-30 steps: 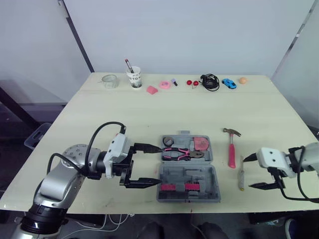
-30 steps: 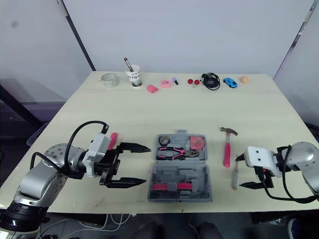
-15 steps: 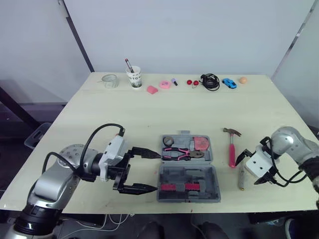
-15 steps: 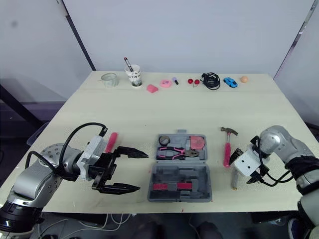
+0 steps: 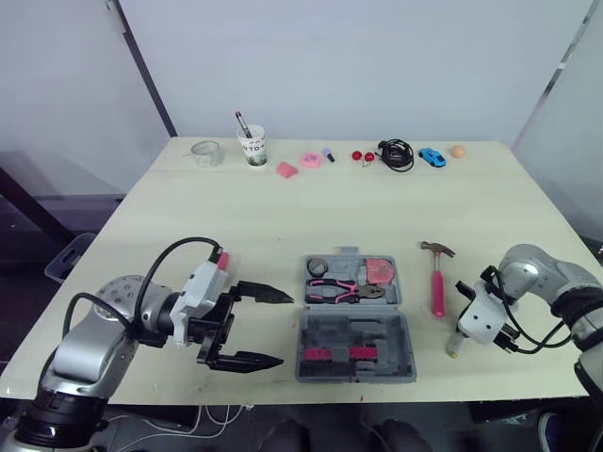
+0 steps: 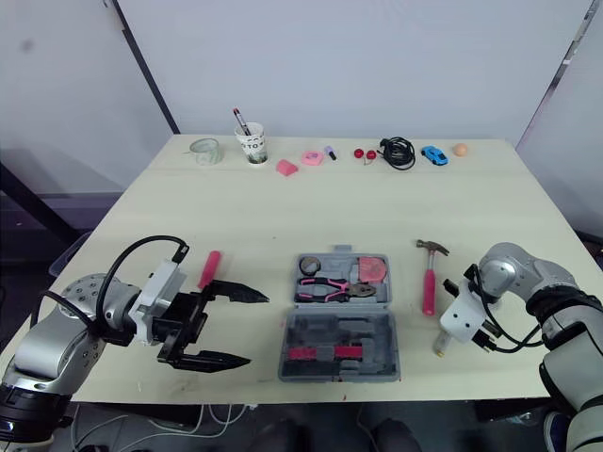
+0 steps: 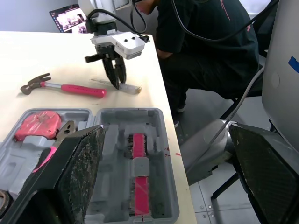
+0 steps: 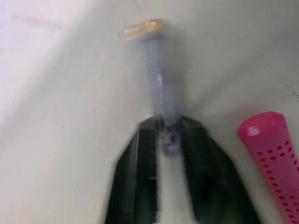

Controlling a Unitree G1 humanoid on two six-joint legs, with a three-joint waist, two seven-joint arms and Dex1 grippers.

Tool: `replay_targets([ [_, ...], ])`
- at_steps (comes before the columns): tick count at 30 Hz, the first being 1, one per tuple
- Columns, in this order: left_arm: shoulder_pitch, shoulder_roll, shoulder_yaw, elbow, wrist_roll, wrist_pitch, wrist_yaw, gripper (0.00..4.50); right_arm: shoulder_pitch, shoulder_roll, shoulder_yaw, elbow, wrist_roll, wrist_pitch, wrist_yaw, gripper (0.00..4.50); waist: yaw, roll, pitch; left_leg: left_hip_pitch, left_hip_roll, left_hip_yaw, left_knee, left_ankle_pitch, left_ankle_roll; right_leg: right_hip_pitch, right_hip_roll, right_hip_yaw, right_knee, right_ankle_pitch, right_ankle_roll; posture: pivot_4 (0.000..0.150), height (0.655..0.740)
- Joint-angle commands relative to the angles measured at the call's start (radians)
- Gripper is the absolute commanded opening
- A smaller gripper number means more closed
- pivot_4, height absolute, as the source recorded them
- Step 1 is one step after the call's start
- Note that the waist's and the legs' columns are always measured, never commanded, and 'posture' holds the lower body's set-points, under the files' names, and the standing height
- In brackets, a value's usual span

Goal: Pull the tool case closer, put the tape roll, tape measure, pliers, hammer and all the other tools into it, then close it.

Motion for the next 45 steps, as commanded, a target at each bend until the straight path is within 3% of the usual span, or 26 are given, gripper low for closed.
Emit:
replay_targets([
  [1, 0.005, 0.006, 0.028, -0.027, -0.009, -0.012, 0.008, 4.5, -0.02, 0.009, 0.012, 0.025, -0.036, -0.008, -0.045, 0.04, -0.001, -0.001, 0.0, 0.001, 0.0, 0.0, 0.0, 0.0, 0.0, 0.0, 0.0, 0.0, 0.0, 0.0, 0.0, 0.15, 0.74],
  [6, 0.01, 0.011, 0.034, -0.025, -0.01, -0.016, 0.011, 4.5, -0.027, 0.012, 0.002, 0.035, -0.031, -0.004, -0.057, 0.04, -0.003, -0.002, -0.001, 0.003, 0.0, 0.004, 0.0, 0.0, 0.0, 0.0, 0.0, 0.004, 0.002, 0.0, -0.001, 0.15, 0.74],
  [10, 0.016, 0.011, 0.037, -0.037, -0.014, -0.014, 0.018, 4.5, 0.002, -0.025, -0.07, -0.023, 0.116, 0.138, 0.06, 0.04, -0.003, -0.001, 0.0, 0.005, 0.0, 0.007, 0.0, 0.0, 0.0, 0.0, 0.0, 0.007, 0.003, 0.0, -0.001, 0.15, 0.74],
  [15, 0.022, 0.004, 0.038, -0.054, -0.018, -0.01, 0.032, 4.5, 0.191, -0.111, -0.246, -0.374, 0.371, 0.705, 0.166, 0.04, 0.009, 0.0, 0.001, 0.004, 0.0, 0.007, 0.0, 0.0, 0.0, 0.0, 0.0, 0.008, 0.004, 0.001, 0.001, 0.15, 0.74],
  [21, 0.012, -0.007, 0.024, -0.05, -0.013, -0.012, 0.037, 4.5, 0.453, -0.184, -0.455, -0.878, 0.535, 1.465, 0.024, 0.04, 0.01, 0.0, 0.001, 0.004, 0.0, 0.007, 0.0, 0.0, 0.0, 0.0, 0.0, 0.008, 0.003, 0.0, 0.0, 0.15, 0.74],
  [27, -0.028, -0.034, -0.006, -0.034, -0.008, -0.016, 0.035, 4.5, 0.512, -0.051, -0.653, -1.095, 0.583, 2.227, -0.316, 0.04, 0.005, -0.001, 0.0, 0.003, 0.0, 0.007, 0.0, 0.0, 0.0, -0.001, 0.0, 0.009, 0.004, 0.001, 0.001, 0.15, 0.74],
  [32, -0.062, -0.051, -0.025, -0.018, -0.003, -0.016, 0.023, 4.5, 0.476, 0.11, -0.76, -1.135, 0.559, 2.573, -0.551, 0.04, 0.005, -0.001, 0.0, 0.001, 0.0, 0.007, 0.0, 0.0, 0.0, -0.003, 0.0, 0.008, 0.003, 0.001, 0.002, 0.15, 0.74],
  [38, -0.085, -0.053, -0.039, 0.002, 0.002, -0.022, 0.012, 4.5, 0.441, 0.283, -0.862, -1.107, 0.525, 2.645, -0.782, 0.04, 0.003, -0.001, 0.0, 0.0, -0.001, 0.006, -0.001, 0.0, 0.0, -0.003, 0.001, 0.008, 0.002, 0.002, 0.003, 0.15, 0.74],
  [42, -0.086, -0.051, -0.037, 0.003, 0.003, -0.023, 0.009, 4.5, 0.441, 0.319, -0.88, -1.099, 0.529, 2.645, -0.857, 0.04, 0.003, -0.001, 0.0, -0.001, -0.001, 0.006, -0.001, 0.0, 0.0, -0.003, 0.001, 0.009, 0.002, 0.002, 0.004, 0.15, 0.74],
  [43, -0.084, -0.05, -0.034, 0.001, 0.003, -0.022, 0.01, 4.5, 0.446, 0.323, -0.878, -1.103, 0.532, 2.642, -0.872, 0.75, 0.003, -0.001, 0.0, -0.001, -0.001, 0.006, -0.001, 0.0, 0.0, -0.003, 0.001, 0.009, 0.001, 0.002, 0.004, 0.15, 0.74],
  [45, -0.079, -0.047, -0.028, -0.004, 0.002, -0.02, 0.01, 4.5, 0.458, 0.323, -0.874, -1.113, 0.545, 2.62, -0.888, 1.33, 0.003, -0.001, 0.0, -0.001, -0.001, 0.005, -0.001, 0.0, 0.0, -0.003, 0.001, 0.009, 0.001, 0.002, 0.004, 0.15, 0.74],
])
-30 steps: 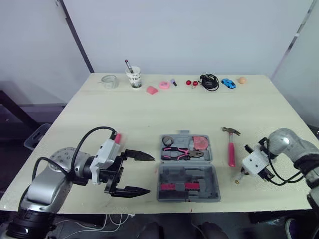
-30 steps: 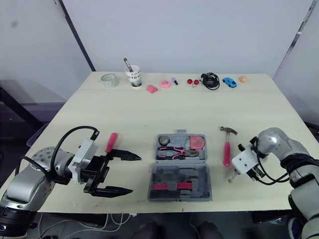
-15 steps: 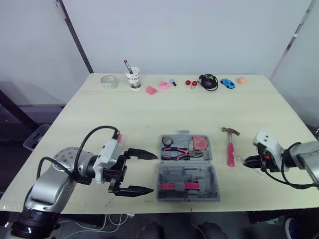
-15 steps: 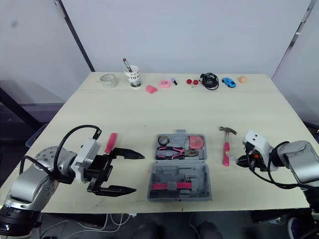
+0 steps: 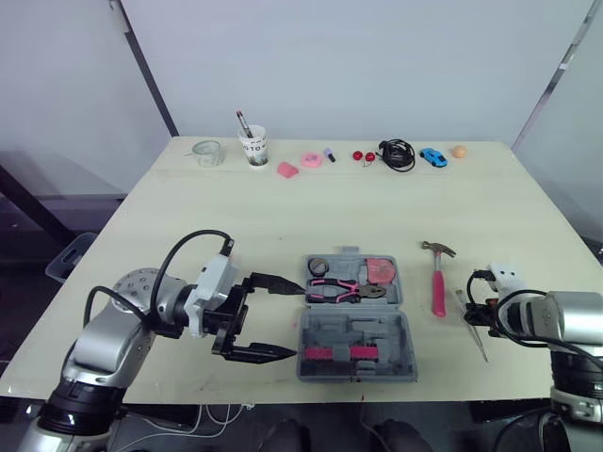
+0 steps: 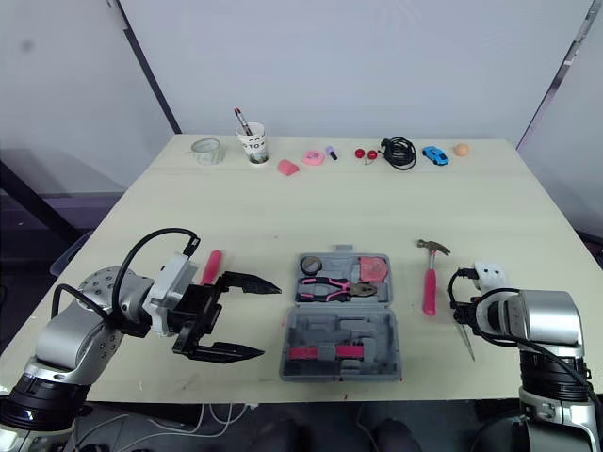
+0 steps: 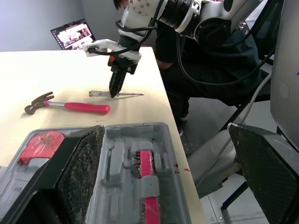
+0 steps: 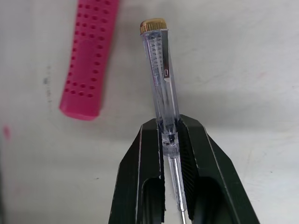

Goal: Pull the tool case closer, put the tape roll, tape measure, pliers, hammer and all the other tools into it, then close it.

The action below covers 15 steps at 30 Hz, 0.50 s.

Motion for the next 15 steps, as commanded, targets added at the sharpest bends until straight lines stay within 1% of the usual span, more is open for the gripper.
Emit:
replay_targets([
  [1, 0.001, 0.01, 0.018, -0.013, -0.007, -0.008, -0.003, 4.5, 0.01, -0.002, -0.025, -0.035, 0.024, -0.023, -0.031, 1.8, -0.001, 0.0, 0.0, 0.0, 0.0, 0.0, 0.0, 0.0, 0.0, 0.0, 0.0, 0.0, 0.0, 0.0, 0.0, 0.15, 0.74],
  [3, 0.01, 0.014, 0.025, -0.017, -0.009, -0.007, -0.002, 4.5, 0.026, -0.02, -0.018, -0.062, 0.045, -0.049, -0.028, 2.91, -0.002, 0.0, 0.0, 0.0, 0.0, 0.0, 0.0, 0.0, 0.0, 0.0, 0.0, 0.0, 0.0, 0.0, 0.0, 0.15, 0.74],
  [4, 0.017, 0.016, 0.028, -0.02, -0.009, -0.007, 0.0, 4.5, 0.046, -0.046, -0.002, -0.085, 0.053, -0.095, -0.018, 3.29, -0.002, 0.0, 0.0, 0.0, 0.0, 0.0, 0.0, 0.0, 0.0, 0.0, 0.0, 0.0, 0.0, 0.0, 0.0, 0.15, 0.74],
  [6, 0.026, 0.018, 0.031, -0.026, -0.01, -0.006, 0.004, 4.5, 0.083, -0.081, 0.007, -0.13, 0.065, -0.164, -0.003, 3.53, -0.001, 0.0, 0.0, 0.0, 0.0, -0.001, 0.0, 0.0, 0.0, 0.0, 0.0, 0.0, 0.0, 0.0, 0.0, 0.15, 0.74],
  [9, 0.034, 0.018, 0.035, -0.032, -0.013, -0.007, 0.01, 4.5, 0.153, -0.093, -0.014, -0.188, 0.075, -0.28, -0.009, 3.53, 0.0, 0.0, 0.0, -0.001, 0.0, -0.001, -0.001, 0.0, 0.0, 0.0, 0.0, 0.0, -0.001, 0.0, 0.0, 0.15, 0.74],
  [11, 0.036, 0.016, 0.036, -0.034, -0.014, -0.007, 0.014, 4.5, 0.199, -0.07, -0.038, -0.217, 0.082, -0.38, -0.019, 3.53, -0.001, 0.0, 0.0, -0.001, 0.0, -0.002, -0.001, 0.0, 0.0, 0.0, 0.001, 0.0, -0.001, 0.0, 0.0, 0.15, 0.74],
  [15, 0.034, 0.01, 0.033, -0.032, -0.015, -0.011, 0.02, 4.5, 0.263, -0.005, -0.063, -0.248, 0.081, -0.477, -0.085, 3.53, -0.002, 0.0, 0.0, 0.0, 0.0, -0.002, -0.001, 0.0, 0.0, 0.0, 0.001, 0.0, -0.001, 0.0, 0.0, 0.15, 0.74],
])
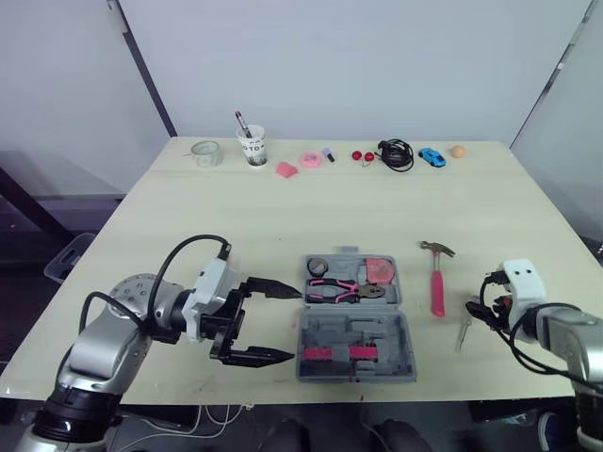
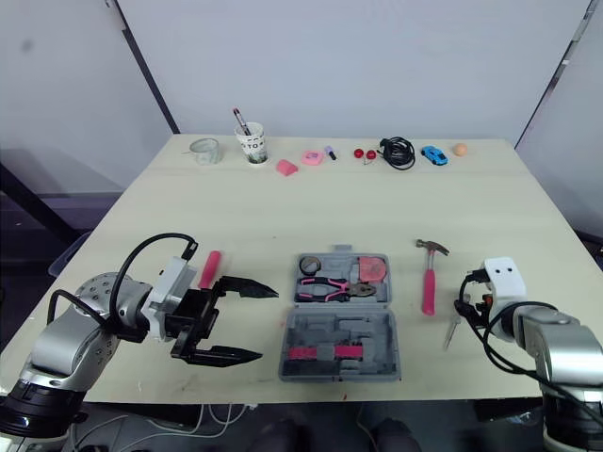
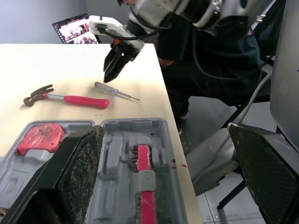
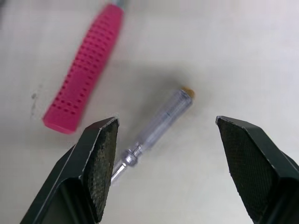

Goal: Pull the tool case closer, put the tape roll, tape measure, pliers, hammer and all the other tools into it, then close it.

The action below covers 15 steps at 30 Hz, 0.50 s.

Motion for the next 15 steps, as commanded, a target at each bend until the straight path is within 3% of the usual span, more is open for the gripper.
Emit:
replay_targets([
  [1, -0.004, 0.0, 0.024, -0.027, -0.014, -0.013, 0.005, 4.5, 0.028, 0.056, -0.059, -0.058, 0.004, -0.076, -0.07, 3.53, 0.0, 0.0, 0.0, 0.0, 0.0, 0.0, 0.0, 0.0, 0.0, 0.0, 0.0, 0.0, 0.0, 0.0, 0.0, 0.15, 0.74],
  [8, -0.016, -0.008, 0.017, -0.022, -0.015, -0.013, 0.01, 4.5, 0.165, 0.225, -0.033, -0.137, -0.026, -0.219, -0.219, 3.53, 0.003, 0.0, 0.0, 0.0, 0.0, 0.0, 0.0, 0.0, 0.0, 0.0, 0.0, 0.0, 0.0, 0.0, -0.001, 0.15, 0.74],
  [15, -0.024, -0.009, 0.018, -0.016, -0.016, -0.009, 0.007, 4.5, 0.227, 0.315, 0.006, -0.115, -0.042, -0.341, -0.298, 3.53, -0.002, 0.0, 0.0, 0.0, 0.0, 0.0, 0.0, 0.0, 0.0, 0.0, 0.0, 0.0, 0.0, -0.001, -0.002, 0.15, 0.74],
])
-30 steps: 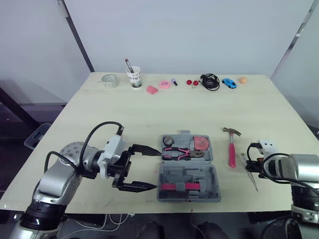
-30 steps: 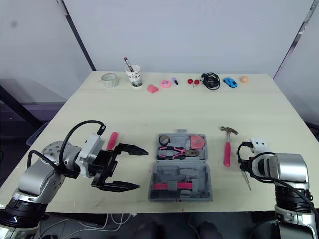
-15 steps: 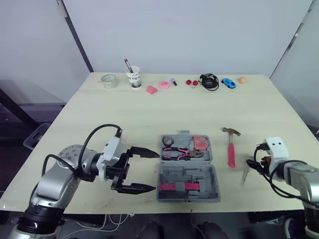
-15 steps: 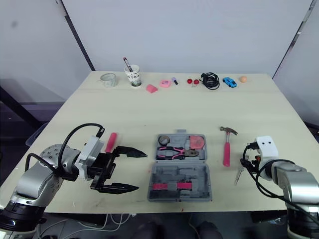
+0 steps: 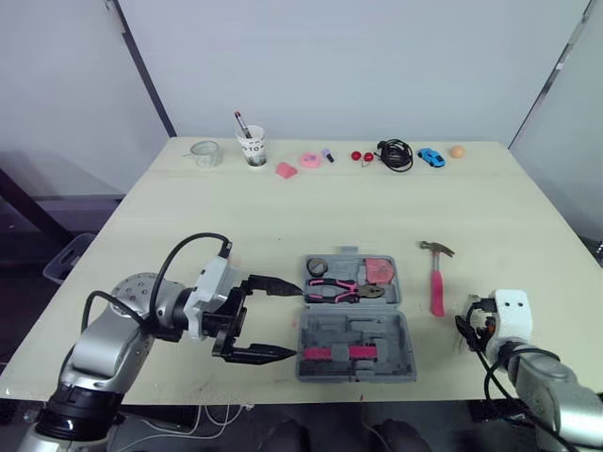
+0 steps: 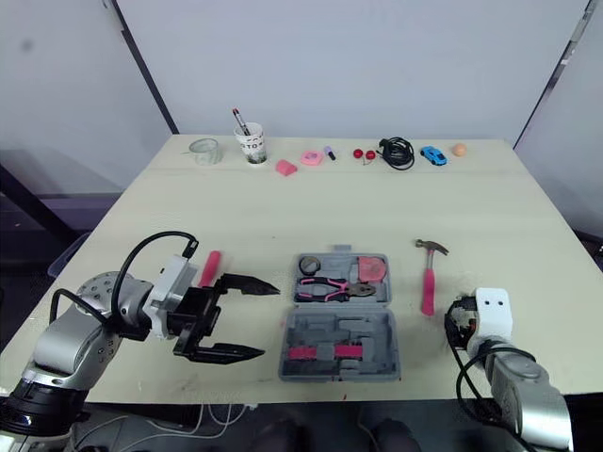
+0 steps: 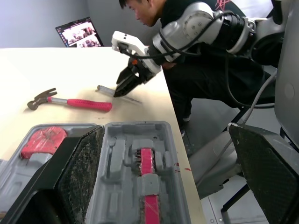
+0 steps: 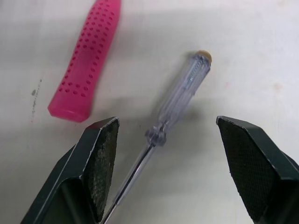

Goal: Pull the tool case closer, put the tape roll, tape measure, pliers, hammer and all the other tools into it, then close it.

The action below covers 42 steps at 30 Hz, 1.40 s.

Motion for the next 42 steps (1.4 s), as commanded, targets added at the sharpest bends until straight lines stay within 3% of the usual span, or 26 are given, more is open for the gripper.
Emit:
replay_targets([
  [1, -0.011, 0.001, 0.02, -0.016, -0.015, -0.007, 0.001, 4.5, 0.008, 0.022, 0.005, -0.009, -0.001, -0.082, -0.027, 3.53, 0.0, 0.0, 0.0, 0.0, 0.0, 0.0, 0.0, 0.0, 0.0, 0.0, 0.0, 0.0, 0.0, 0.0, 0.0, 0.15, 0.74],
  [11, -0.013, 0.008, 0.031, -0.019, -0.02, 0.0, 0.004, 4.5, 0.004, 0.064, 0.011, 0.115, 0.011, -0.202, -0.05, 3.53, 0.0, 0.0, 0.0, 0.0, 0.0, 0.0, 0.0, 0.0, 0.0, 0.0, 0.0, 0.0, 0.0, 0.0, -0.001, 0.15, 0.74],
  [12, -0.012, 0.007, 0.032, -0.02, -0.021, 0.0, 0.006, 4.5, 0.007, 0.06, 0.013, 0.127, 0.01, -0.215, -0.048, 2.89, 0.0, 0.0, 0.0, 0.0, 0.0, 0.0, 0.0, 0.0, 0.0, 0.0, 0.0, 0.0, 0.0, 0.0, -0.001, 0.15, 0.74],
  [14, -0.01, 0.006, 0.033, -0.022, -0.022, 0.001, 0.008, 4.5, 0.013, 0.053, 0.015, 0.144, 0.007, -0.223, -0.046, 2.19, 0.0, 0.0, 0.0, 0.0, 0.0, 0.0, 0.0, 0.0, 0.0, 0.0, 0.0, 0.0, 0.0, 0.0, -0.001, 0.15, 0.74],
  [16, -0.006, 0.007, 0.035, -0.023, -0.023, 0.0, 0.011, 4.5, 0.017, 0.049, 0.018, 0.149, 0.004, -0.231, -0.046, 1.93, 0.0, 0.0, 0.0, 0.0, 0.0, 0.0, 0.0, 0.0, 0.0, 0.0, 0.0, 0.0, 0.0, 0.0, -0.001, 0.15, 0.74],
  [17, -0.004, 0.007, 0.036, -0.023, -0.023, -0.001, 0.012, 4.5, 0.019, 0.047, 0.02, 0.15, 0.004, -0.234, -0.047, 1.18, 0.0, 0.0, 0.0, 0.0, 0.0, 0.0, 0.0, 0.0, 0.0, 0.0, 0.0, 0.0, 0.0, 0.0, -0.001, 0.15, 0.74],
  [20, -0.001, 0.006, 0.037, -0.024, -0.024, -0.002, 0.018, 4.5, 0.021, 0.042, 0.02, 0.154, 0.004, -0.237, -0.054, 0.07, 0.0, -0.001, 0.0, 0.0, 0.0, 0.0, 0.0, 0.0, 0.0, 0.0, 0.0, 0.0, 0.0, -0.001, -0.001, 0.15, 0.74],
  [31, 0.012, -0.003, 0.048, -0.025, -0.028, -0.014, 0.026, 4.5, 0.044, -0.089, -0.038, 0.11, 0.049, -0.252, 0.034, 0.07, 0.003, 0.0, 0.0, 0.0, 0.0, 0.0, 0.0, 0.0, 0.0, 0.0, 0.0, 0.0, 0.0, -0.001, -0.001, 0.15, 0.74],
  [42, 0.025, -0.012, 0.066, 0.004, -0.026, -0.021, 0.018, 4.5, 0.094, -0.353, 0.06, 0.01, 0.121, -0.4, 0.389, 0.07, 0.002, 0.0, 0.0, 0.0, 0.0, 0.0, 0.0, 0.0, 0.0, 0.0, 0.0, 0.0, 0.0, 0.0, -0.001, 0.15, 0.74],
])
